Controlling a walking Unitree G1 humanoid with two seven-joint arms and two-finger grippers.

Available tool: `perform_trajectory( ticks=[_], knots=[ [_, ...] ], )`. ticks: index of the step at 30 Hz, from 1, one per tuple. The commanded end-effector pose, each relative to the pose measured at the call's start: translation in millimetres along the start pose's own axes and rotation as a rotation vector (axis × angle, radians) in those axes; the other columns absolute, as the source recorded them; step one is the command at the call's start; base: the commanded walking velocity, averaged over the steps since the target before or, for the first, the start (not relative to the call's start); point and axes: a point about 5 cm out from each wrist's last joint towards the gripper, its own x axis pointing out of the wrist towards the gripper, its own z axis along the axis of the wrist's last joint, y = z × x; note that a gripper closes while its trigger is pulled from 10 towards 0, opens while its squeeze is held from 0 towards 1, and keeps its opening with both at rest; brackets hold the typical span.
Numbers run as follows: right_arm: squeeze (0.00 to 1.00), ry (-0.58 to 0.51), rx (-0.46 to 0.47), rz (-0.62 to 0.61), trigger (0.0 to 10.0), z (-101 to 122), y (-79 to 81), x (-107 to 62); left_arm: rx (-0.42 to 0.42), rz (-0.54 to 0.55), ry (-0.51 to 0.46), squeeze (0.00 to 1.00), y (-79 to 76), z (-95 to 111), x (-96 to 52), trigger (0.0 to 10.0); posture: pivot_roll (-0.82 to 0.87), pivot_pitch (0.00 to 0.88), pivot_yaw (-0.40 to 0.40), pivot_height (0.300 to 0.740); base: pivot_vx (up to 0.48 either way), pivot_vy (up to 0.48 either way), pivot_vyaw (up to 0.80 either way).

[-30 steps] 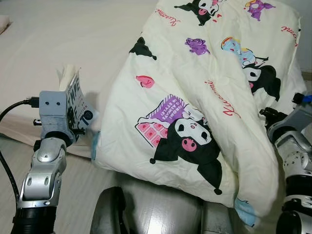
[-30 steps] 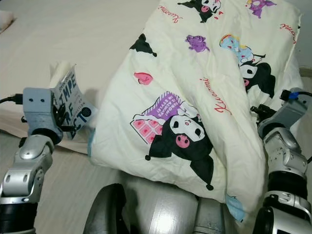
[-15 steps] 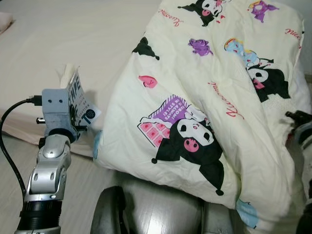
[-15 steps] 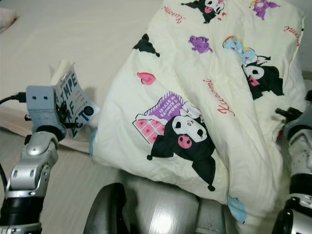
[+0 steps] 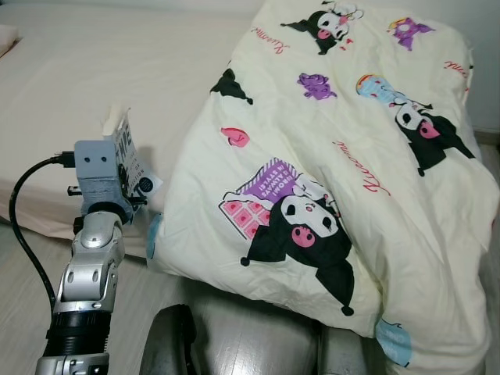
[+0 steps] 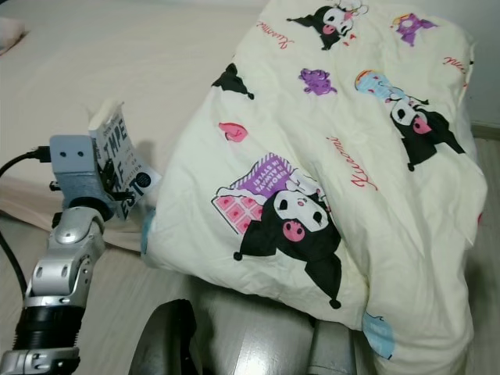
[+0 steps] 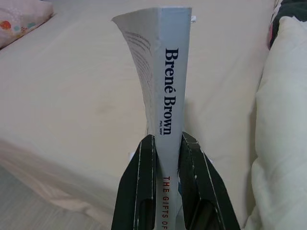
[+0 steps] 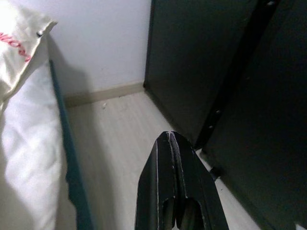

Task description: Clean up the room

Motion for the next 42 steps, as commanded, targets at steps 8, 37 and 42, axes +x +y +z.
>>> perform_trajectory(
  ticks=[8,37,42],
  knots=[
    [0.00,0.066,0.075,0.152,10.0,-13.8,21.2,0.4,-0.015,0.006,0.017,0.00,-1.3,-7.0,-0.7,10.0,-0.04,0.202,0.063,0.500,0.000,0.000,0.00],
    [0.22,0.156,0.371,0.485,10.0,-88.6,104.0,-33.8,0.080,-0.020,0.046,0.00,21.6,-7.2,-13.8,10.0,0.08,0.326,0.140,0.500,0.000,0.000,0.00],
    [0.00,0.133,0.415,0.563,10.0,-83.7,122.5,-36.2,0.102,-0.029,0.049,0.00,25.4,-4.4,-14.1,10.0,0.09,0.339,0.149,0.500,0.000,0.000,0.00]
  ],
)
